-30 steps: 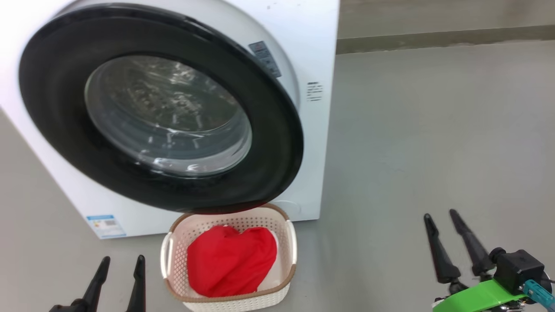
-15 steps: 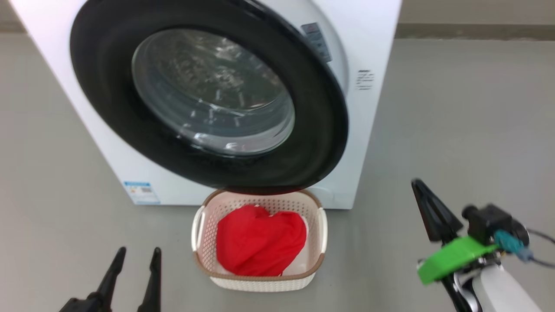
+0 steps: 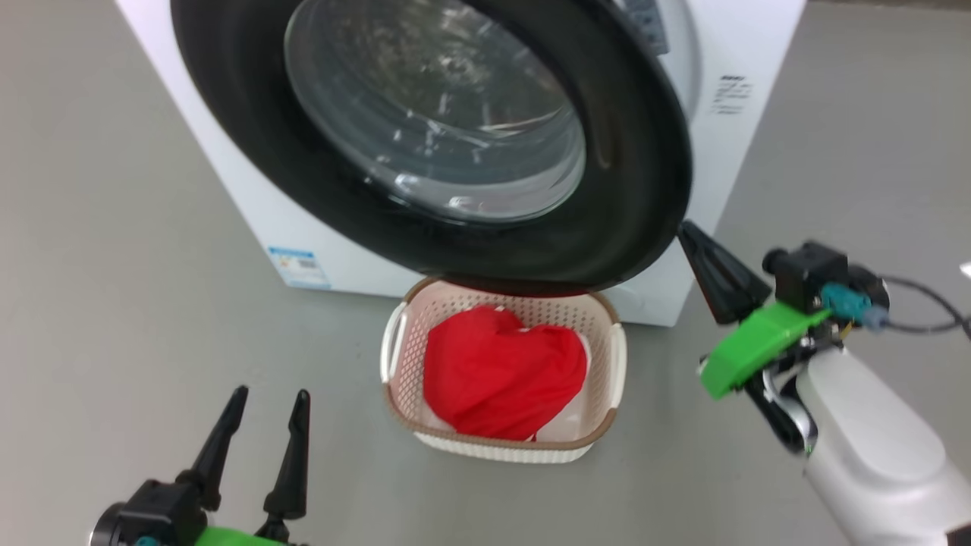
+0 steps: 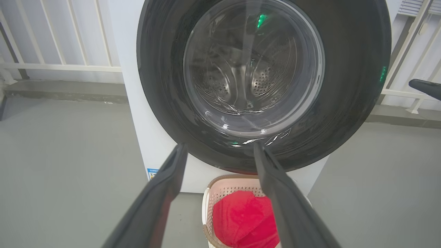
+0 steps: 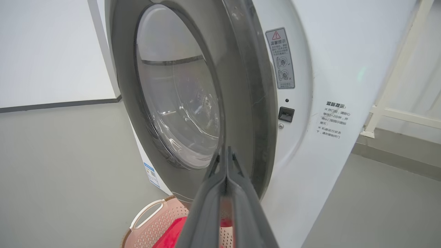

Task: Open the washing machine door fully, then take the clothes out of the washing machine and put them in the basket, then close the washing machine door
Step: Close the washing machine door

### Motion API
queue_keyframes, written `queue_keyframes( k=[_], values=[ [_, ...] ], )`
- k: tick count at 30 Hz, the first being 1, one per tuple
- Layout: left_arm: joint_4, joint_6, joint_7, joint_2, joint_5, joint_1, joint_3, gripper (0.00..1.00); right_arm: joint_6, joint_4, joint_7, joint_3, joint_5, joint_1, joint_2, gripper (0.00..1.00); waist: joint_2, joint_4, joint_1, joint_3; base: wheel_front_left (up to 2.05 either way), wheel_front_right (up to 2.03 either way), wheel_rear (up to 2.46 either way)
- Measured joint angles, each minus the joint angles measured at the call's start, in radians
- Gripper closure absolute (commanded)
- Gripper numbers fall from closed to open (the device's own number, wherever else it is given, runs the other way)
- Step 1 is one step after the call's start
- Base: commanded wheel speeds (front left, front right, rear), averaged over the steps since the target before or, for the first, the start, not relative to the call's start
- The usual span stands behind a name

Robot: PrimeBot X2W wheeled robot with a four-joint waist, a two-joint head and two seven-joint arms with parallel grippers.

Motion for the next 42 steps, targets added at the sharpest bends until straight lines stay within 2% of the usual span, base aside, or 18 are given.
queue_keyframes(
  k=[6, 14, 28, 38, 42],
  values=[
    [0.0, 0.0, 0.0, -0.005, -0.001, -0.033, -0.011, 0.0, 0.0, 0.072, 0.0, 0.09, 0.052, -0.125, -0.027, 1.0, 0.0, 0.041, 0.0, 0.049, 0.0, 0.0, 0.0],
    [-0.003, 0.0, 0.0, -0.021, -0.001, -0.06, -0.02, 0.0, 0.0, 0.129, 0.0, 0.137, 0.077, -0.245, -0.058, 1.0, 0.0, 0.079, 0.0001, 0.114, 0.0, 0.0, 0.0],
    [-0.024, 0.0, 0.0, -0.038, -0.001, -0.12, -0.033, 0.0, 0.008, 0.162, 0.0, 0.116, 0.099, -0.399, -0.06, 1.0, 0.0, 0.094, 0.0, 0.205, 0.0, 0.0, 0.0],
    [-0.025, 0.0, 0.0, -0.044, -0.001, -0.133, -0.044, 0.0, 0.008, 0.172, 0.0, 0.052, 0.069, -0.495, -0.074, 1.0, 0.0, 0.101, 0.0, 0.251, 0.0, 0.0, 0.0],
    [-0.026, 0.0, 0.0, -0.044, -0.001, -0.144, -0.052, 0.0, 0.017, 0.18, 0.0, 0.014, 0.044, -0.517, -0.065, 1.0, 0.0, 0.102, 0.0, 0.266, 0.0, 0.0, 0.0]
  ],
)
